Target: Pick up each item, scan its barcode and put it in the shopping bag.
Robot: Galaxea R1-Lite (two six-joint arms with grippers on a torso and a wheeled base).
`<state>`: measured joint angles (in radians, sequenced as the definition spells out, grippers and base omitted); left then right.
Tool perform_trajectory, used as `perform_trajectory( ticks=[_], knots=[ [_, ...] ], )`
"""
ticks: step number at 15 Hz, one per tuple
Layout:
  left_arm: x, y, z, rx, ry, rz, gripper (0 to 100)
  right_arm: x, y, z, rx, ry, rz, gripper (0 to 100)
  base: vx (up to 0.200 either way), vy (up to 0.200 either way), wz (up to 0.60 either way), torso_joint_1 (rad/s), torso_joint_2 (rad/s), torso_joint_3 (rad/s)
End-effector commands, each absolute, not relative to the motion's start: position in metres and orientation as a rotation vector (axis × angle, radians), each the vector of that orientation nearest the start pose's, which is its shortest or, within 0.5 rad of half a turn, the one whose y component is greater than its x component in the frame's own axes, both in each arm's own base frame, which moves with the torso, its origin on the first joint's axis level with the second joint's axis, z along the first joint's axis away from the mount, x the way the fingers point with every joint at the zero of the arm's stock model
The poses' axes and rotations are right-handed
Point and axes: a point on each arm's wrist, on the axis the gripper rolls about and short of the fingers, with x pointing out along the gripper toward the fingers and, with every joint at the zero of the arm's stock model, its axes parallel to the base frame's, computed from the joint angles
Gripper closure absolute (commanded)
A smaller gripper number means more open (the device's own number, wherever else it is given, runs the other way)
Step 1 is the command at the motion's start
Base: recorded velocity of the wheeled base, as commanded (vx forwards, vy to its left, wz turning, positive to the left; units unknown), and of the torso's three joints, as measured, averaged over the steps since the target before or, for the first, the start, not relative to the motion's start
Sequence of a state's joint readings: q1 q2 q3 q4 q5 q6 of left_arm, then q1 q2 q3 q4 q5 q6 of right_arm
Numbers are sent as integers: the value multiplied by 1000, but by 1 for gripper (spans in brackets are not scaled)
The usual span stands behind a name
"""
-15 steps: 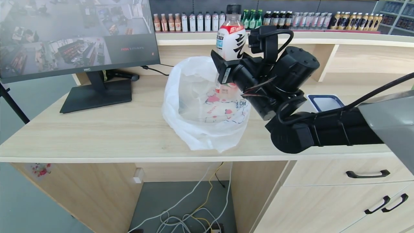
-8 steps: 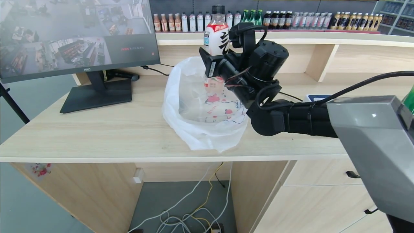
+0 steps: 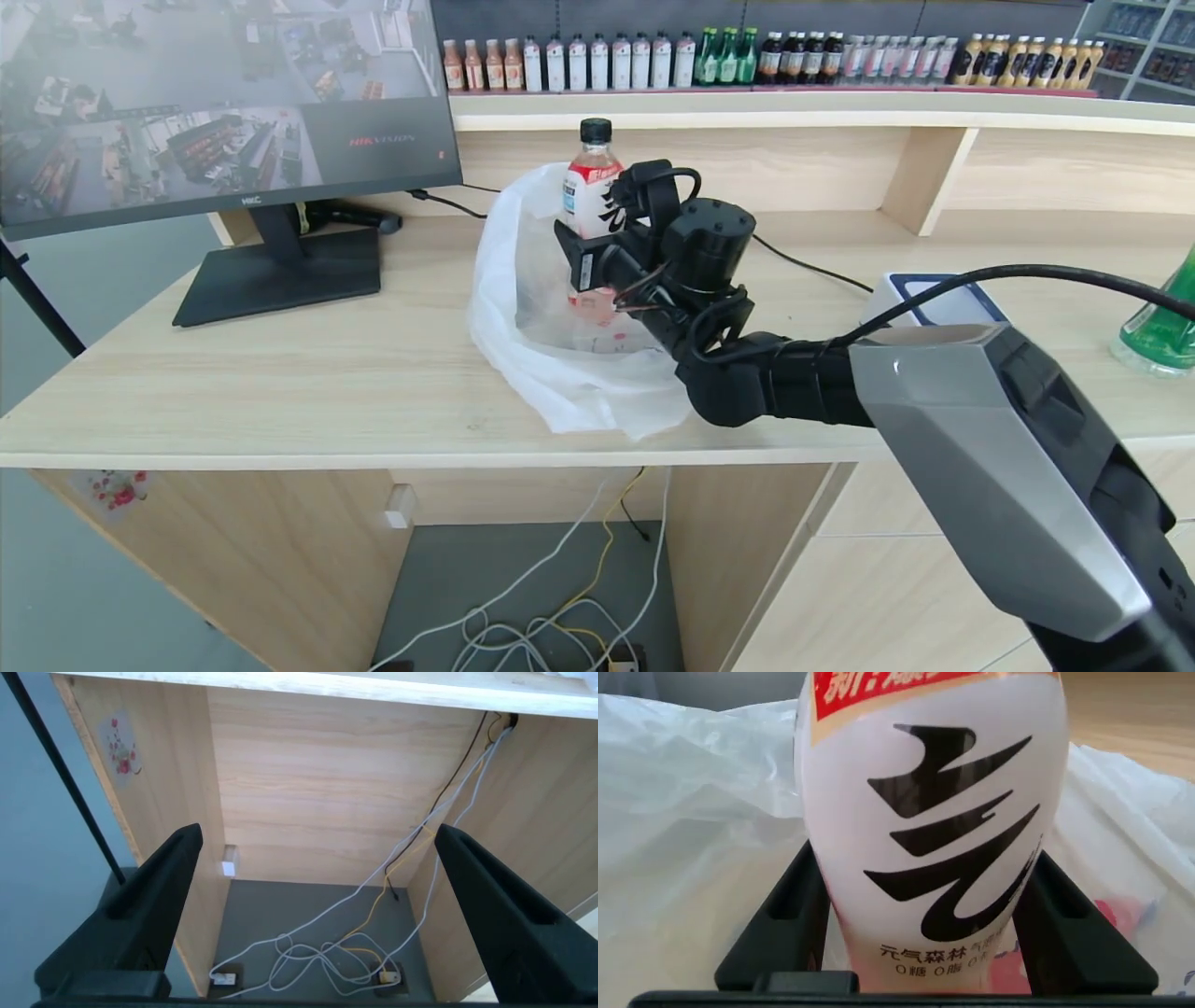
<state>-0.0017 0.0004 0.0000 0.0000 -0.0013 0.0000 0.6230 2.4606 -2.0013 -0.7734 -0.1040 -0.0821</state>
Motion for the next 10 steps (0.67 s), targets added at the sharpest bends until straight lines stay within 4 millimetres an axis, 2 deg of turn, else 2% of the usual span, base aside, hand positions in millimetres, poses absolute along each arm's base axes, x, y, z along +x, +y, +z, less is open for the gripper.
perform_trajectory(
  ticks=[1, 10],
  knots=[
    [-23, 0, 75, 0, 0, -3, 0, 427, 305, 199, 23, -293, 504, 100, 0, 0, 0, 0, 0, 0],
    [-23, 0, 75, 2, 0, -3, 0, 427, 305, 201, 26, -296, 506, 100, 0, 0, 0, 0, 0, 0]
  ],
)
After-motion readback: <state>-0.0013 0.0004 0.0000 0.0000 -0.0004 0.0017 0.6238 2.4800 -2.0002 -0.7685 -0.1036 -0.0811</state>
